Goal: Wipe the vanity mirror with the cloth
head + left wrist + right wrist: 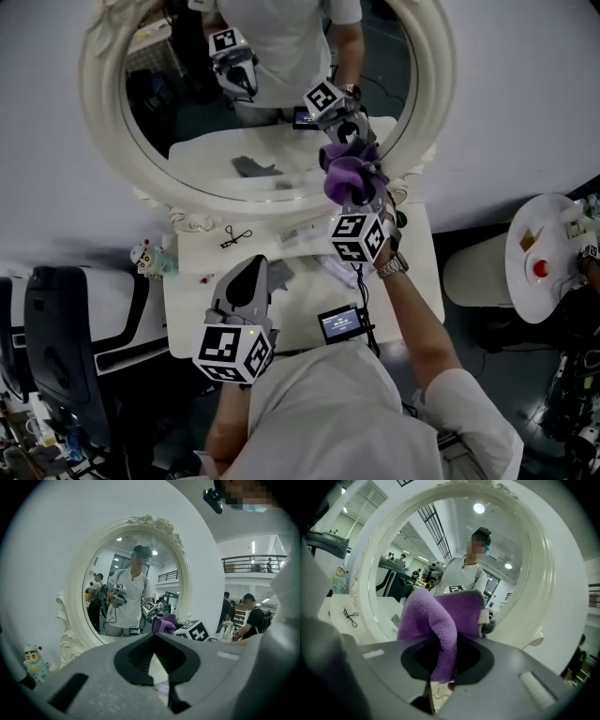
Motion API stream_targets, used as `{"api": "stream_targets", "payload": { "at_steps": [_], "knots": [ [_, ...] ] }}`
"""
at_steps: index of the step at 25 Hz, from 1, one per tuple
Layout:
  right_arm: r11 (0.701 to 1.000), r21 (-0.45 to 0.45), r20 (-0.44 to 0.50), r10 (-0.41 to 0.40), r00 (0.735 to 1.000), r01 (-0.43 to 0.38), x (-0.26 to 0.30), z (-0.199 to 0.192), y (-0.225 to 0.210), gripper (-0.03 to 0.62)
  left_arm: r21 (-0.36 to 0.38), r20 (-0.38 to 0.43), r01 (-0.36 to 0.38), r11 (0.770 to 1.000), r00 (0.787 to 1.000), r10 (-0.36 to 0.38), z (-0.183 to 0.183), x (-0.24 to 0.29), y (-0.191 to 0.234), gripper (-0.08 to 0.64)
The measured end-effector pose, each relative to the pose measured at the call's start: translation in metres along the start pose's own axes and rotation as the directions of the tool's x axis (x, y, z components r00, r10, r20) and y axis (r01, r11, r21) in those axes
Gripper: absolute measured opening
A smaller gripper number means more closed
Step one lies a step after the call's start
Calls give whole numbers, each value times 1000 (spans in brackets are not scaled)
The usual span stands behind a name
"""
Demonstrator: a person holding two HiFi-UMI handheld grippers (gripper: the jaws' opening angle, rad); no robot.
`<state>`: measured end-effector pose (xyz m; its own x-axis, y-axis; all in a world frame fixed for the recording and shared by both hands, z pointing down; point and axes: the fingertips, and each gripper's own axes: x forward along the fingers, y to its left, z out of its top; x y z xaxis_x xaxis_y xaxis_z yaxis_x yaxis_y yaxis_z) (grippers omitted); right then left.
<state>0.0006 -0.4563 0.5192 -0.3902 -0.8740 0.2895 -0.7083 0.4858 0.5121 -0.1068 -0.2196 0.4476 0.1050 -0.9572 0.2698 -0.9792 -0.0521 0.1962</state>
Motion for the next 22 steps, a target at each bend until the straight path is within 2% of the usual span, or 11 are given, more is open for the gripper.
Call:
{"api": "stream_targets", "payload": {
  "at_steps": [2,6,11,14,16,19,22],
  "knots": [
    [999,51,28,-12,1000,10,-12,6,-5,60,0,-5,8,1000,1000,-8,-3,-3,1,2],
    [979,193,87,46,995,-62,-42,8,5,60,5,-14,30,1000,999,-30,-10,-11,5,2],
    [922,371,83,87,993,-112,-87,-5,26,60,34,17,77,996,997,-78,-17,-30,14,2],
    [888,443,69,105,992,-124,-115,-13,49,60,53,33,86,995,996,-88,-28,-46,26,2],
    [867,480,73,116,991,-137,-135,-16,64,60,38,37,98,994,994,-100,-37,-55,34,2],
    [815,558,103,121,987,-158,-168,-16,79,60,23,49,126,992,991,-127,-48,-65,43,2],
    [739,655,138,90,986,-159,-208,-14,83,60,20,61,186,982,981,-187,-59,-72,43,2]
  ]
}}
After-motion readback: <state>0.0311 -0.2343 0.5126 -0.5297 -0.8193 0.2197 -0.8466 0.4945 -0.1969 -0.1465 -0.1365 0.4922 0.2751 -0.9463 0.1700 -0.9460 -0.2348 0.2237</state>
